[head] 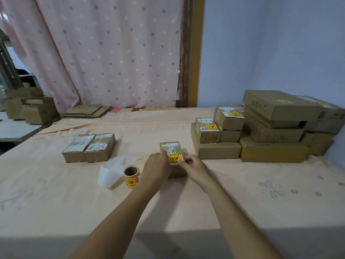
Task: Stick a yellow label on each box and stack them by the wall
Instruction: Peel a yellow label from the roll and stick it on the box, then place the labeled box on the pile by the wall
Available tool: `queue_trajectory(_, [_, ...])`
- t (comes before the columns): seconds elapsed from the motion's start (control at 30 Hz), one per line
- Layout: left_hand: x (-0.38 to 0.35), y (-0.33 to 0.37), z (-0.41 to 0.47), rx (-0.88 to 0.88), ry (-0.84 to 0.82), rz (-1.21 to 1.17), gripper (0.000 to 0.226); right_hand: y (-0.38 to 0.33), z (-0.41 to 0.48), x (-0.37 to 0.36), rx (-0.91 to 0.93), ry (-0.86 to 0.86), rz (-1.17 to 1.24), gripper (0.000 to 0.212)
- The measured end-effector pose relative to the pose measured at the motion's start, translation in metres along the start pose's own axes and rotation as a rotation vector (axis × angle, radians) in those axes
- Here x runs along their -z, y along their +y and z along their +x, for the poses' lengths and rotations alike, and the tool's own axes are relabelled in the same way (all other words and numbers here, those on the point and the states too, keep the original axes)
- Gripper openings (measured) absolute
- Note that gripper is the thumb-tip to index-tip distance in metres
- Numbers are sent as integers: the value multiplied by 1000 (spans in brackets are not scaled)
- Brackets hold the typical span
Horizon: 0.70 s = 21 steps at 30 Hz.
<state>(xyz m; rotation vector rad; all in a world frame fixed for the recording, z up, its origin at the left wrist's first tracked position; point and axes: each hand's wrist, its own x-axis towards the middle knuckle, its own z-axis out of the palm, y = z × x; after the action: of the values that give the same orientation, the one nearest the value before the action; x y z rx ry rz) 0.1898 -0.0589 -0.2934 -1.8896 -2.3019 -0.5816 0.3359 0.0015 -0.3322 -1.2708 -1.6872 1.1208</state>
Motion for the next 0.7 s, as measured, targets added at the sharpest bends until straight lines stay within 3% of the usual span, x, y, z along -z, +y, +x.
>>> queue_trajectory(0.2, [18,8,-3,58,225,-337,20,-24,-7,15,110,57,121,35])
queue_trajectory(0.33, [33,21,-3,-28,370,-541,22,-51,-13,34,166,89,174,40])
queue_trajectory(0.5, [39,46,14,-36,333,-914,41,-69,-6,63,268,281,178,39])
queue_trajectory(0.7, [24,82,55,-5,344,-1042,41,-74,16,87,284,398,148,36])
